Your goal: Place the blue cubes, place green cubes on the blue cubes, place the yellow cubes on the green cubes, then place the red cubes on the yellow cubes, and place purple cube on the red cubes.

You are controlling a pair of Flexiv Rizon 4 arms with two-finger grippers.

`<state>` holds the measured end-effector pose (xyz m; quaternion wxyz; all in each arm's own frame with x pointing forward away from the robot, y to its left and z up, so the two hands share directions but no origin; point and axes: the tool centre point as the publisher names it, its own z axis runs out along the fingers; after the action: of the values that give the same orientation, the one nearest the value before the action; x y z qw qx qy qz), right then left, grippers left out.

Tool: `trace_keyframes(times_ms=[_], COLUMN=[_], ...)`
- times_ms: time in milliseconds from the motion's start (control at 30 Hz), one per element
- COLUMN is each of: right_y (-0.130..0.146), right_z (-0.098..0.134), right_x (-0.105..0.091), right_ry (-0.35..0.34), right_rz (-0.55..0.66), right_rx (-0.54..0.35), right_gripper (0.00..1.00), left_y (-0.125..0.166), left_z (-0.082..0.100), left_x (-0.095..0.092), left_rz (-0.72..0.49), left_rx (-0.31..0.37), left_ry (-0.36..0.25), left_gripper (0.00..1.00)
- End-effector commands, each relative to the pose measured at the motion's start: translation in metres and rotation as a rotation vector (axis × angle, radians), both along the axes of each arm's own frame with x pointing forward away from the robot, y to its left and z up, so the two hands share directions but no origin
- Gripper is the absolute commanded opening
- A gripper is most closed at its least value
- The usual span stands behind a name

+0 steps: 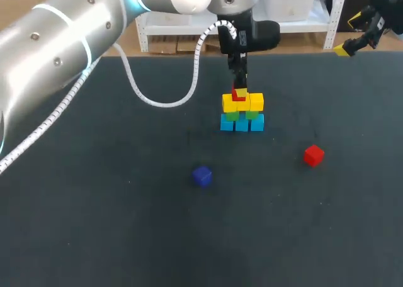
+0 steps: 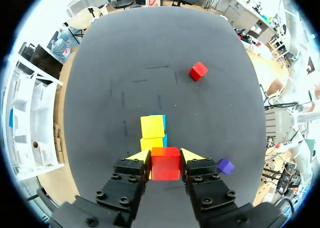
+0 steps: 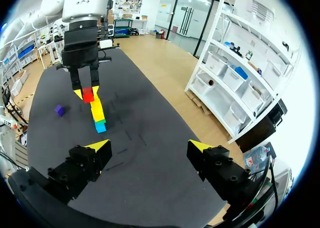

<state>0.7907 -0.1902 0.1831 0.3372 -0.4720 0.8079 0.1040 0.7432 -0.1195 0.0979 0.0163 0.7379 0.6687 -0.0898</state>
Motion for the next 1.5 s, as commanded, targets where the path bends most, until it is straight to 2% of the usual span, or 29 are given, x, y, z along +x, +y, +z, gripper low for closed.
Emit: trace_keyframes(times_ms=[33,667,1100,1333,1500], right_y=[-0.001,-0.001,-0.001,-0.001,-0.001], right_z=[-0.0001,-0.0001,-0.0001,-0.0001,-0.0001], right_x=[0.0001,0.0001,0.0001,0.0001,0.0001], right_ry=[0.0,0.0,0.0,0.0,0.0], right_rz=[0.004,0.004,0.004,0.004,0.004], right_rx=[0.004,0.004,0.004,0.004,0.004], right_gripper=[1.0,1.0,1.0,1.0,1.0], left_y=[-0.0004,-0.0061,0.0021,0.0014,0.0008], left_z=[-0.0035,-0.0045,-0.0045,-0.0071,-0.0045], left_x=[0.0061,0.005,0.0049,0.0075,0.0073], left_rz=[0.002,-0.002,0.023,0.017,0.009], left_rx=[0.004,0.003,0.016,0.038,0.085], left_ry=[0.026,0.029,0.022,0.023,-0.004], left_gripper=[0.0,0.0,0.0,0.0,0.0])
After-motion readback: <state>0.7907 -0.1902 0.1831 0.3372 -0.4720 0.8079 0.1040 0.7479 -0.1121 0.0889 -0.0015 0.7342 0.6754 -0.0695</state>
